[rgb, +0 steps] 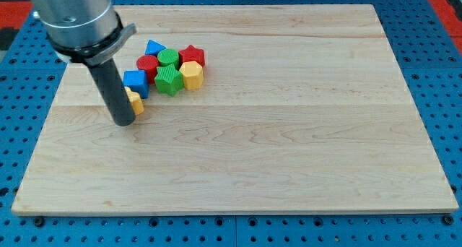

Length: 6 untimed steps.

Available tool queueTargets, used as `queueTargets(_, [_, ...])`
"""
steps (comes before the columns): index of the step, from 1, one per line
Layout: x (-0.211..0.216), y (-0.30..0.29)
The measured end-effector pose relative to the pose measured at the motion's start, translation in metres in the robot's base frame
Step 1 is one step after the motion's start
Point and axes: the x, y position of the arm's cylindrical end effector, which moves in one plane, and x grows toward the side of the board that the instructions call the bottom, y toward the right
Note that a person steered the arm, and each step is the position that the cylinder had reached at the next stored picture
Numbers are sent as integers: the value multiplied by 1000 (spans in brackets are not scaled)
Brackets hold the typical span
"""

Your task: Move the yellow heart to the left of the group of blocks

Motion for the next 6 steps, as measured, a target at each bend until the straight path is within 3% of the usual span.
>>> queueTargets(2, [-16, 43])
queueTargets(4, [-18, -28])
queueTargets(6, [-78, -77])
